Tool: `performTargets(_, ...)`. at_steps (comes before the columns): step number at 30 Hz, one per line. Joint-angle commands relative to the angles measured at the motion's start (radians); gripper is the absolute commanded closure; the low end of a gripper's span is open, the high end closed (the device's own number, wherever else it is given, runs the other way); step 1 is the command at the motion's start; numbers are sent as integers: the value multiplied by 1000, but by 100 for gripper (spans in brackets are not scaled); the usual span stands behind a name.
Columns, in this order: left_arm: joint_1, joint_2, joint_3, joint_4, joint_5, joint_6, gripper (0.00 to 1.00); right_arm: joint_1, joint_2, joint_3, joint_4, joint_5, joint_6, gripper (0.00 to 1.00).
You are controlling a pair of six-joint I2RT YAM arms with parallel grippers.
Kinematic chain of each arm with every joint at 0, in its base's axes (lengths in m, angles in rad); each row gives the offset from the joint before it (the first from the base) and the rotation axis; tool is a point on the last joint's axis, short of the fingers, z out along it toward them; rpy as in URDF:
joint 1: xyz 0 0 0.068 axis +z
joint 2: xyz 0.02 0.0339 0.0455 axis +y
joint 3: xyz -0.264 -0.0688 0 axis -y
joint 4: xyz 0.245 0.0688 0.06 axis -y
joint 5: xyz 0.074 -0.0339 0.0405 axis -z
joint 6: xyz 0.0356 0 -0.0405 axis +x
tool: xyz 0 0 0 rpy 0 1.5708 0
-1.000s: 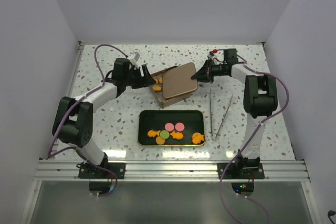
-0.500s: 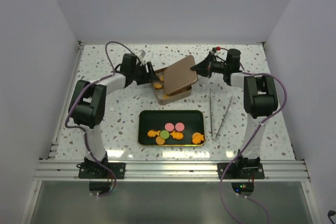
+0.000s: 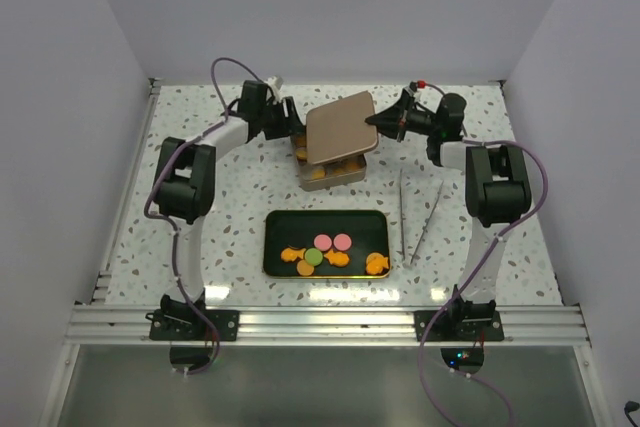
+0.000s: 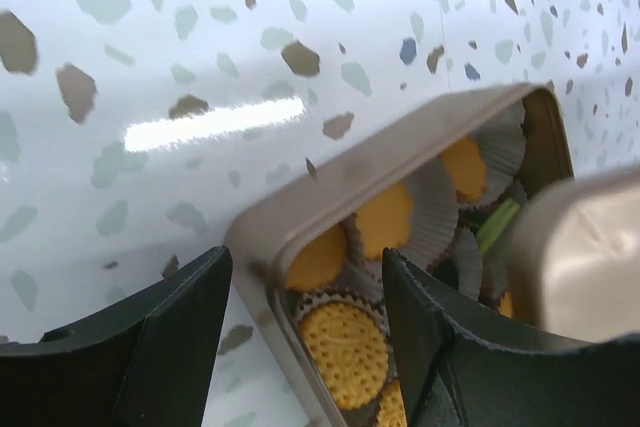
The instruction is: Pack the cookies
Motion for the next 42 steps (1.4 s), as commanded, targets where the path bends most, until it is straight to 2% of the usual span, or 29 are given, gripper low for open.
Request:
performTargets(1,39,46,134,-34,-25,23,33,-5,0,11,91,-10,22,100)
performTargets(6,66,170,338,-69,16,-21,33,-7,90,41,218,-1,114,100)
performTargets(11,62,189,357,-28,53,-89,32,-14,122,41,275,4,157,100)
performTargets(14,62,107,293,-63,-38,-62,36,-14,112,21,295,7,166,100)
performTargets(15,69,76,230,-77,-116,-46,37,-16,109,17,322,10,171,100)
performTargets(19,78,-98,69,-131,-172,-34,49,-28,83,-6,390,69,241,100)
performTargets(24,32,-240,-160,-132,-195,-25,51,-27,89,-25,589,139,382,100)
performTargets(25,21,-276,-181,-128,-204,-25,49,-27,101,-22,656,149,475,100)
performTargets(27,-9,-302,-221,-122,-226,-25,47,-27,116,-14,697,160,501,100)
performTargets(31,-60,-314,-197,-149,-267,-18,41,-27,86,-37,697,154,481,100)
performTargets(36,-131,-253,-123,-210,-305,-5,39,-27,55,-54,697,143,478,100)
performTargets(38,-141,-206,-91,-237,-309,-3,42,-28,34,-61,698,140,475,100)
performTargets(41,-155,-161,-68,-263,-329,17,51,-27,9,-71,697,133,476,100)
performTargets(42,-155,-153,-65,-261,-338,24,60,-27,-2,-74,697,131,476,100)
